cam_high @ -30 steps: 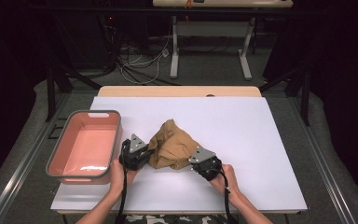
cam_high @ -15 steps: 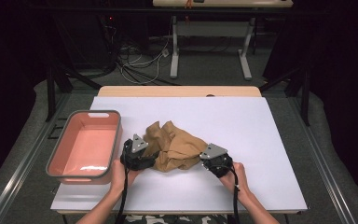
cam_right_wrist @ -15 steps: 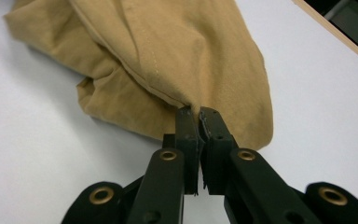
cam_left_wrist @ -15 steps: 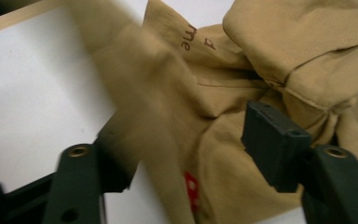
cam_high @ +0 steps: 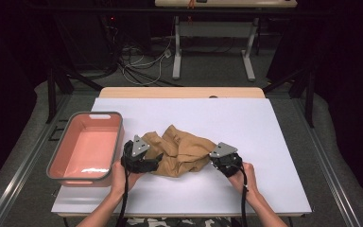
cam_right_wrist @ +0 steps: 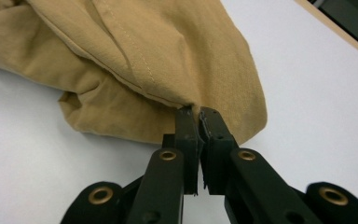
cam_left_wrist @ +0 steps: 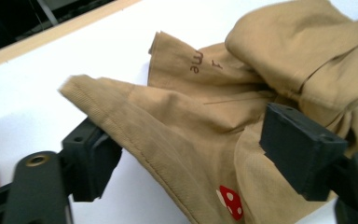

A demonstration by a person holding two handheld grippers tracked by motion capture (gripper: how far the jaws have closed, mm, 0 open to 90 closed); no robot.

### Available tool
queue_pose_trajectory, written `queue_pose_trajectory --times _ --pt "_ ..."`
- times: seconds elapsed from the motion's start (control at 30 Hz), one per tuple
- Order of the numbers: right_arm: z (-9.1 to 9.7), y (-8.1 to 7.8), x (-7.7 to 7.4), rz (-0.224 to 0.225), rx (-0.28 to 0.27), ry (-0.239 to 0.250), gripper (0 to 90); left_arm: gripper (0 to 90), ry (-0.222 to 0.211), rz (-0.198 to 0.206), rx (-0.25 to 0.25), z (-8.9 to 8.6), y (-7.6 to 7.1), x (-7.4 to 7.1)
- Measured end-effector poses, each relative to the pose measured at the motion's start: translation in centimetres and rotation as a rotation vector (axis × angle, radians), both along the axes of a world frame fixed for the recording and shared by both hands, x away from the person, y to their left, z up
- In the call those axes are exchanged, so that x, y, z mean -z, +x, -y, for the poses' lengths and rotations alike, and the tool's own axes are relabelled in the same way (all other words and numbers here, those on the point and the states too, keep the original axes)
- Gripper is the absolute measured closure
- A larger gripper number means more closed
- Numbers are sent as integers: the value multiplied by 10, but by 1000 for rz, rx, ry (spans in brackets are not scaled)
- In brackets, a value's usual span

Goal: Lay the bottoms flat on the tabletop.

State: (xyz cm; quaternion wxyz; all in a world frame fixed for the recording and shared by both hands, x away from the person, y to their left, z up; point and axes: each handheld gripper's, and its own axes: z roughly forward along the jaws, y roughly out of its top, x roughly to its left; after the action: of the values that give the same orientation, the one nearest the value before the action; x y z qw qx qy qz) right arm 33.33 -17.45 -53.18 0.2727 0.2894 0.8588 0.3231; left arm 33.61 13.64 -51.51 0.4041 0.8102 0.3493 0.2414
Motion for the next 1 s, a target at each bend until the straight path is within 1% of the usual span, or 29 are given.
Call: queue_pose_trajectory --times 0.03,0.1,0.13,0.17,0.2,0.23,0.27,0.3,0.37,0.47,0.5,0.53,0.57,0.63,0.67,0.73,0.77,0.83,0.87,0.93,1.0 --pt "-1 -1 0 -5 -6 2 865 193 -14 -12 4 0 -1 -1" --pt "-2 -2 0 -12 -22 12 837 172 -13 -9 17 1 -2 -3" --pt "-3 -3 -1 -10 -40 18 783 170 -6 -8 26 1 -3 -4" --pt "-4 -4 -2 -11 -46 27 724 168 -4 -9 30 3 -3 -4" --pt "-5 -6 -3 -14 -58 35 688 167 -2 -16 31 4 -4 -4" --pt "-8 -8 -5 -9 -60 43 628 166 3 -15 37 5 -4 -4" --pt "-10 -9 -6 -5 -67 46 587 166 5 -17 41 6 -4 -3" --pt "-12 -11 -7 -5 -78 55 567 166 6 -16 43 7 -4 -3" --pt "-18 -14 -9 -4 -89 49 520 166 13 -14 46 7 -4 -3" --pt "-26 -15 -7 -16 -114 38 487 165 3 -11 45 6 -6 -6" --pt "-28 -14 -5 -21 -115 26 492 160 3 -9 44 6 -6 -7" --pt "-30 -13 -4 -20 -115 13 513 159 2 -3 45 5 -6 -9" --pt "-31 -13 -2 -25 -107 11 542 158 -8 -1 43 5 -7 -10" --pt "-31 -10 1 -35 -107 -3 629 147 -24 -12 47 6 -8 -11" --pt "-31 -8 3 -32 -115 -9 677 146 -22 -14 55 7 -8 -11" --pt "-30 -7 6 -55 -127 -3 751 147 -5 -6 57 10 -10 -12" --pt "-29 -7 6 -56 -129 -4 784 149 -6 -7 60 11 -10 -12" --pt "-29 -9 6 -41 -129 -20 829 152 6 -14 61 13 -10 -10" --pt "-29 -10 5 -37 -119 -18 852 157 18 -16 61 13 -9 -9" --pt "-27 -10 3 -21 -111 -32 870 180 29 -20 52 12 -8 -7" --pt "-23 -9 2 -27 -98 -26 874 248 39 -27 43 10 -6 -5"
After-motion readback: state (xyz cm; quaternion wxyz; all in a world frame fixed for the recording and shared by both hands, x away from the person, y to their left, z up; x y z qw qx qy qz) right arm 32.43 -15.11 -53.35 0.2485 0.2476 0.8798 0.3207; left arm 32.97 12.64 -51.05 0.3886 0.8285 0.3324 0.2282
